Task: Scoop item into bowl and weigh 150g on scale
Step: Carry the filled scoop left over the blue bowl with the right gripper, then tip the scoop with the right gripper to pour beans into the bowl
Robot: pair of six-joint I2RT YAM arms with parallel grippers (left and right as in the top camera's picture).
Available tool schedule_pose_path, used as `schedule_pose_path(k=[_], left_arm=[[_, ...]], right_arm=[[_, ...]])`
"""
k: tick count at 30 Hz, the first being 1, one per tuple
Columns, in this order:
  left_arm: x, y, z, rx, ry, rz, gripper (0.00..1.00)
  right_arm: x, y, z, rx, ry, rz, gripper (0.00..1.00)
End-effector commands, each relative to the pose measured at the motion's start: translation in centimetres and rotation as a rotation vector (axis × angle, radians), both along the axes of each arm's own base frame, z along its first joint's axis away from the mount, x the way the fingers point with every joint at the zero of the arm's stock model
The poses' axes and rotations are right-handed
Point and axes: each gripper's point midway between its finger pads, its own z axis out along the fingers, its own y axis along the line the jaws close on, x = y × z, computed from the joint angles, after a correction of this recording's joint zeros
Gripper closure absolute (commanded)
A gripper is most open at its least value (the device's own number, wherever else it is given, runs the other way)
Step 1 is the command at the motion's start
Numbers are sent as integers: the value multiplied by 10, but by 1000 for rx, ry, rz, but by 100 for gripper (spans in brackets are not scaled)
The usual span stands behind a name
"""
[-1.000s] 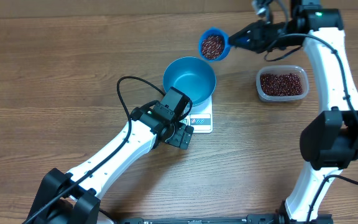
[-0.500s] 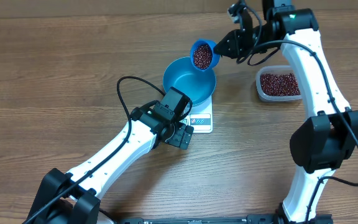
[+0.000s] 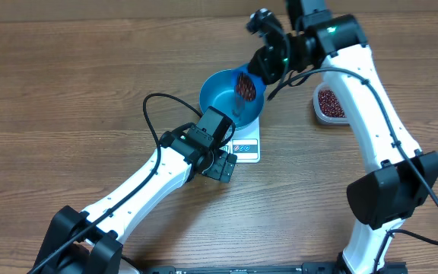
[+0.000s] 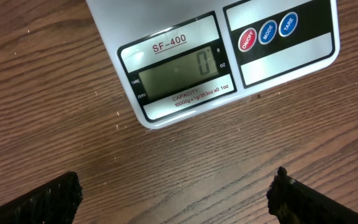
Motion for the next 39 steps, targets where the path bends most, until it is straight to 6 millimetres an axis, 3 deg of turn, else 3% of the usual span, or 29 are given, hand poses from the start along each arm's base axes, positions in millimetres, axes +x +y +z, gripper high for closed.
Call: schedule_pose_path(k=[1, 18, 34, 39], left_arm=[[-1, 0, 1, 10, -13, -23, 1], [-1, 0, 1, 10, -12, -23, 0], [-1, 0, 1, 10, -13, -23, 0], [-1, 0, 1, 10, -12, -23, 1]], right_arm=[[-1, 2, 24, -45, -102, 13, 96], [7, 8, 31, -17, -148, 23, 96], [-8, 37, 34, -63, -287, 297, 96], [-4, 36, 34, -96, -312, 289, 96]])
